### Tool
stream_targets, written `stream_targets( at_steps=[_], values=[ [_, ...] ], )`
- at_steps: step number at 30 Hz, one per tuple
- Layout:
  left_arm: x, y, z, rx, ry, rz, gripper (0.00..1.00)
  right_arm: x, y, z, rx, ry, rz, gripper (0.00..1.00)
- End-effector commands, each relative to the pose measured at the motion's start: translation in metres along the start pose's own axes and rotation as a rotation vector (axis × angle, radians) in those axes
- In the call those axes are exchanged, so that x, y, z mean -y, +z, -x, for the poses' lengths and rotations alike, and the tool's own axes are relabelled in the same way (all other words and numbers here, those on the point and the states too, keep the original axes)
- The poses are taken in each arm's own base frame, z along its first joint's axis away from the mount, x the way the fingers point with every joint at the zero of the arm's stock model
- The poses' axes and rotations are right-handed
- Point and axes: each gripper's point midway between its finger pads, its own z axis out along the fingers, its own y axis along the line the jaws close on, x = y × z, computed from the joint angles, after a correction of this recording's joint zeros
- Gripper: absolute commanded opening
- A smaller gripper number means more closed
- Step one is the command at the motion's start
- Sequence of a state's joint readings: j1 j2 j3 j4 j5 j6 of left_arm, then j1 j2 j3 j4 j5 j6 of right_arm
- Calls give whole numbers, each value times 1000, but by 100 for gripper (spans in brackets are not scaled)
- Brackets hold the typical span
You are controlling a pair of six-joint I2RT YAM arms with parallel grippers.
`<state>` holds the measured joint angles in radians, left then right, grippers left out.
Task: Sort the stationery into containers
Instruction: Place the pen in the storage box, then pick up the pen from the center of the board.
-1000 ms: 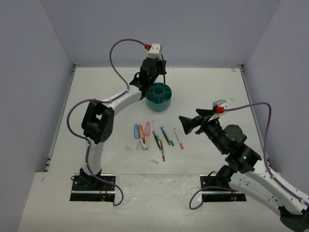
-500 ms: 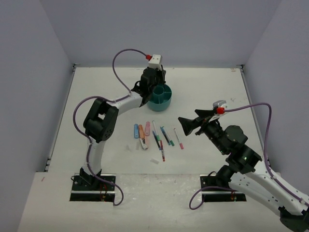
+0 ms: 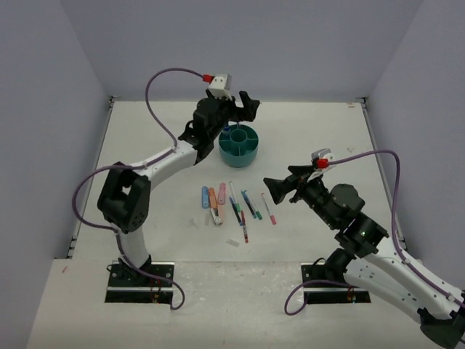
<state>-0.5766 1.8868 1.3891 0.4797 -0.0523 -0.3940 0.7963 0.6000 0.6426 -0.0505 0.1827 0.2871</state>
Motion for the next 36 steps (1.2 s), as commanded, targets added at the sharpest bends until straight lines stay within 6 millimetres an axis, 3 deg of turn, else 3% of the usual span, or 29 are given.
stream_targets(
  at_steps=[1, 3, 5, 7, 9, 12, 14, 16, 17, 18, 20, 23, 27, 36],
  values=[
    [30, -47, 83, 69, -69, -42, 100, -14, 7, -1, -22, -6, 78, 98],
    [31, -87, 103, 56, -108, -1, 100, -22, 12, -4, -64, -12, 107, 97],
    [8, -121, 73, -51, -132, 116, 100, -21, 24, -23, -162, -13, 90, 97],
    [-11, -165, 69, -75, -189, 235, 100, -21, 33, -35, -261, -2, 68, 95],
    [-37, -207, 32, -158, -230, 365, 100, -22, 47, -66, -404, 35, 34, 90],
    [-57, -265, 12, -177, -256, 460, 100, -24, 62, -90, -539, 95, -49, 82],
    [-62, -292, 5, -189, -257, 475, 100, -20, 75, -115, -648, 81, -124, 73],
    [-65, -307, -2, -222, -225, 479, 100, -10, 84, -143, -734, 47, -208, 65],
    [-67, -320, -4, -244, -197, 482, 100, -11, 92, -147, -771, 27, -235, 46],
    [-70, -329, -12, -290, -167, 492, 100, -11, 92, -155, -805, 15, -243, 40],
    [-75, -339, -20, -337, -111, 501, 100, -13, 95, -165, -836, 7, -247, 32],
    [-87, -350, -32, -361, -63, 535, 100, -12, 97, -188, -903, -17, -263, 27],
    [-76, -345, -31, -330, -75, 457, 100, -12, 96, -212, -987, -58, -276, 27],
    [-75, -348, -26, -303, -78, 442, 100, -24, 99, -243, -1071, -88, -237, 24]
  ],
)
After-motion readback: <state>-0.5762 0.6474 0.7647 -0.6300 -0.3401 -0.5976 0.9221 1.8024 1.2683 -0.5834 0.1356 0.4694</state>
